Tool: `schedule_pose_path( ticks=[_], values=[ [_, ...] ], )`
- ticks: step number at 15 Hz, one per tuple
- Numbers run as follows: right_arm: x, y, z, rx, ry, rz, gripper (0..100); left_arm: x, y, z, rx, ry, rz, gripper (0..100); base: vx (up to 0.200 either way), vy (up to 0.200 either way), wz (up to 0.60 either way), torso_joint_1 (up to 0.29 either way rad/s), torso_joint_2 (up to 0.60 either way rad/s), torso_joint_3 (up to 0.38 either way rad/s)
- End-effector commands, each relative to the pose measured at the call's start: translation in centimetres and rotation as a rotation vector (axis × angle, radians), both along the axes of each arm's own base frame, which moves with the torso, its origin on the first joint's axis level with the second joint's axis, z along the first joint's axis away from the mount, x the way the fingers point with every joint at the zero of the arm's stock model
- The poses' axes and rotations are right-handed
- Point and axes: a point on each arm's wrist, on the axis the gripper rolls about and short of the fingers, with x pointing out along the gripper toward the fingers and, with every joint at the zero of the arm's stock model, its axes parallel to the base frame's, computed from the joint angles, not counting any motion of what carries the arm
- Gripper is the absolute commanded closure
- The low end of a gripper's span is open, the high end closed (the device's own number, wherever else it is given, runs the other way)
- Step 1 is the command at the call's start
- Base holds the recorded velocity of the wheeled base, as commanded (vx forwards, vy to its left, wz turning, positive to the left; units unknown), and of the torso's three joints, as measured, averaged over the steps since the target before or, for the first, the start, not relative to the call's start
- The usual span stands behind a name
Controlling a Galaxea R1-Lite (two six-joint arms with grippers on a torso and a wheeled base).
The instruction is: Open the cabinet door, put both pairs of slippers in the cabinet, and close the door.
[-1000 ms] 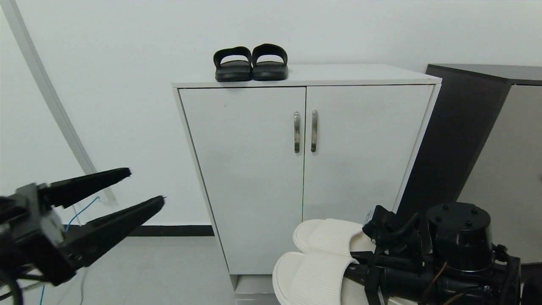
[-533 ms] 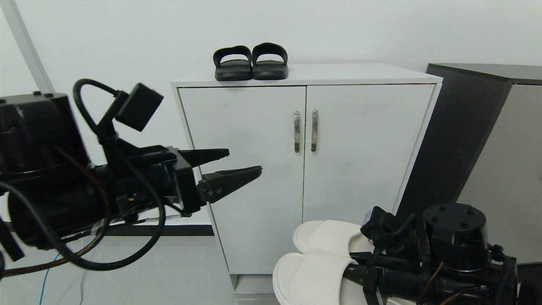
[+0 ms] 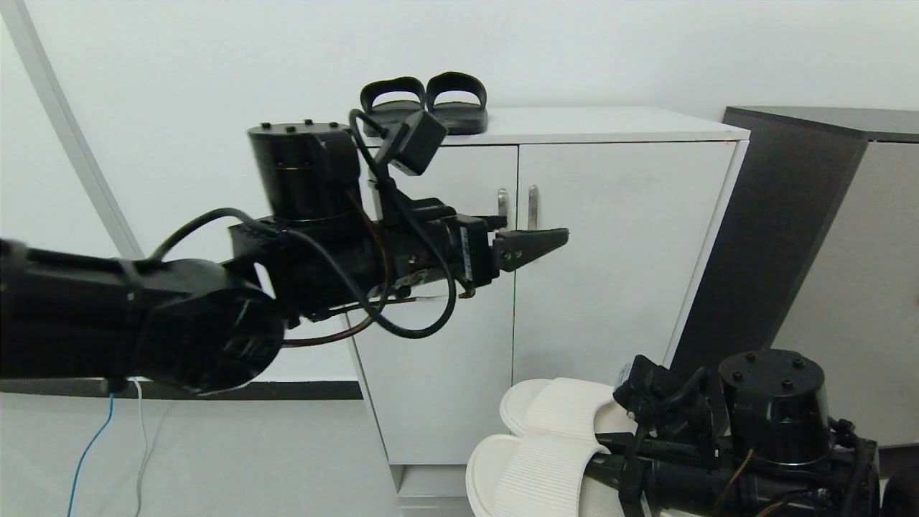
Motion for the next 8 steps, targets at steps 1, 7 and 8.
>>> schedule_pose_path(
  ticks=[1, 7, 8],
  values=[
    [0.0, 0.0, -0.1, -0.002, 0.0, 0.001, 100, 4.1, -2.7, -2.9, 0.032, 0.054, -0.07, 0, 0.0, 0.0, 0.0, 0.0, 0.0, 0.0],
    [-0.1, -0.1, -0.1, -0.005, 0.004, 0.0, 100, 7.8, -2.9, -0.4, -0.104, 0.155, -0.161, 0, 0.0, 0.0, 0.0, 0.0, 0.0, 0.0],
    [-0.1, -0.1, -0.1, -0.005, 0.004, 0.0, 100, 7.9, -2.5, -0.2, -0.107, 0.154, -0.153, 0, 0.0, 0.0, 0.0, 0.0, 0.0, 0.0]
  ],
)
